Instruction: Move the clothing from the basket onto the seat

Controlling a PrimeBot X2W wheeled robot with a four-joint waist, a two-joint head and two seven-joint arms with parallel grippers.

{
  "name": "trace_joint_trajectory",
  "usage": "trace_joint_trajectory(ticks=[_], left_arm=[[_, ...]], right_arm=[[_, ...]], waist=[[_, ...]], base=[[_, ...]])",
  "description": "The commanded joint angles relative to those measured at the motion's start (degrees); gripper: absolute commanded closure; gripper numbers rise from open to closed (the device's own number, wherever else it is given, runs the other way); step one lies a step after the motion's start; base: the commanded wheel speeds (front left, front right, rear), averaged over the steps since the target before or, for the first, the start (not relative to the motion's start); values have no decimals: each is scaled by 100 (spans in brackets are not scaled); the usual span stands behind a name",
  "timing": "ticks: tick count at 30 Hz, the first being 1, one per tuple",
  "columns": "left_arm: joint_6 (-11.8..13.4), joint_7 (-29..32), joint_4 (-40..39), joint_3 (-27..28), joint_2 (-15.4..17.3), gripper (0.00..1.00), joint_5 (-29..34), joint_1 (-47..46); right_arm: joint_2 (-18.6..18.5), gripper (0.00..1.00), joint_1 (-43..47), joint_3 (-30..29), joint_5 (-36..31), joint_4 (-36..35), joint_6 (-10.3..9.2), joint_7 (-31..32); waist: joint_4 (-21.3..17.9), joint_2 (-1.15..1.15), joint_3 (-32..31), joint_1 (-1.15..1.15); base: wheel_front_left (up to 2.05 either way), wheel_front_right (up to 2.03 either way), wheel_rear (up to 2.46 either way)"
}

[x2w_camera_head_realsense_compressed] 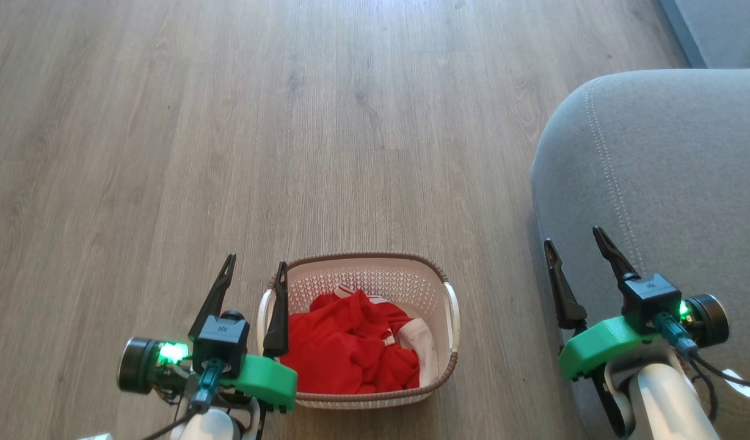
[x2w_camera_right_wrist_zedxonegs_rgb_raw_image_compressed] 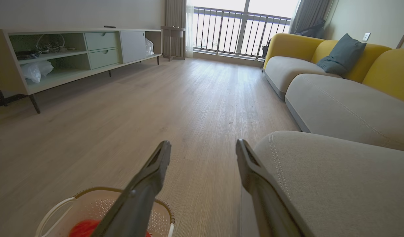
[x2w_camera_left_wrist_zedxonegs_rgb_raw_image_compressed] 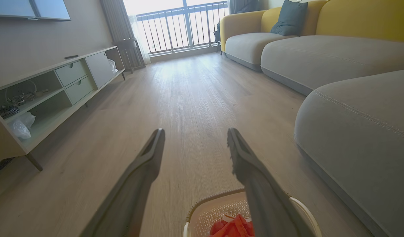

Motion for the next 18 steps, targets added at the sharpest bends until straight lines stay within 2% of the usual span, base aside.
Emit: trace_joint_trajectory(ticks=[1, 9, 18], left_arm=[[-23, -72, -163, 186, 2, 0, 45, -177], [-95, -72, -107, 281, -15, 0, 22, -170], [-305, -72, 35, 432, -55, 0, -38, -213]], right_arm=[[-18, 0, -280, 145, 0, -161, -1, -77], [-18, 0, -297, 109, 62, -155, -1, -77], [-18, 0, -358, 27, 116, -162, -1, -77]], waist=[[1, 0, 4, 0], [17, 0, 54, 0], [-19, 0, 278, 0]], base=[[0, 0, 0], [0, 0, 0], [0, 0, 0]])
